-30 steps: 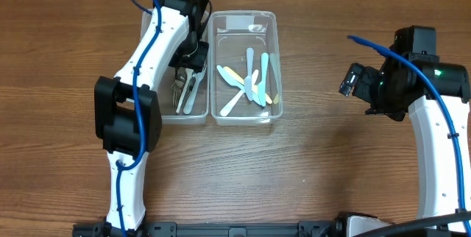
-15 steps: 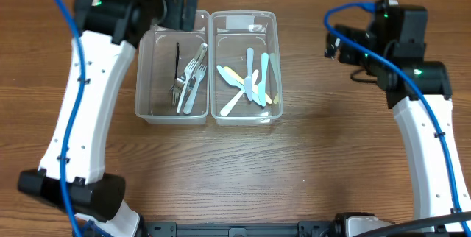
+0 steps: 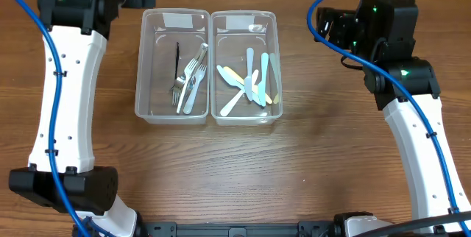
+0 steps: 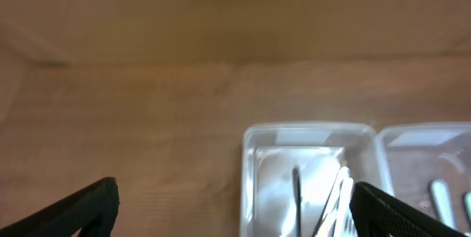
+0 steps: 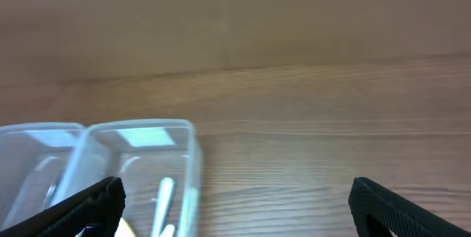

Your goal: Pack container

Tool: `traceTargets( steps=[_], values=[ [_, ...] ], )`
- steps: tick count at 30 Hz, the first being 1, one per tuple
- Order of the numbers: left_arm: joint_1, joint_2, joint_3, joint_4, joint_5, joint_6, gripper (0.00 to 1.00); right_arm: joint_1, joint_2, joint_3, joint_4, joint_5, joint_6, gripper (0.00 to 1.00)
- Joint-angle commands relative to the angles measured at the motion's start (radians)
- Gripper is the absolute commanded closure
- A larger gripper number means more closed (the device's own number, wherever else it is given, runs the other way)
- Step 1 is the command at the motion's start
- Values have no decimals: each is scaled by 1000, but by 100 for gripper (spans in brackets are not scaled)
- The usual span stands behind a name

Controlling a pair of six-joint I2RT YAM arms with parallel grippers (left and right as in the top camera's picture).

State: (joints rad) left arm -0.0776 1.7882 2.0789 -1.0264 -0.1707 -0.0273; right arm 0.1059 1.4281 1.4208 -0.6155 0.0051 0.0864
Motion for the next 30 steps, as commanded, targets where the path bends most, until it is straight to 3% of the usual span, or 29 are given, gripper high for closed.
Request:
traceTargets(
  steps=[1,7,13,23,27,30],
  values=[
    [5,-44,-32,-10,-19,-34,0,1,-43,7,-22,84,-16,0],
    [6,-203,-206,37,-18,-41,0,1,-152,0,-114,118,-16,0],
    [5,-459,-504,154,-20,-48,0,8,-311,-100,-157,118,-5,0],
    [-31,-945,-958,314,-71,-47,0,159,-893,-495,-204,219,-4,0],
    [-83,-1134,-1098,333,-163,-46,0,193,-1088,-571,-306,251,69,0],
    [-89,-1214,-1167,327,-188,-47,0,193,-1139,-587,-361,249,100,0]
  ],
)
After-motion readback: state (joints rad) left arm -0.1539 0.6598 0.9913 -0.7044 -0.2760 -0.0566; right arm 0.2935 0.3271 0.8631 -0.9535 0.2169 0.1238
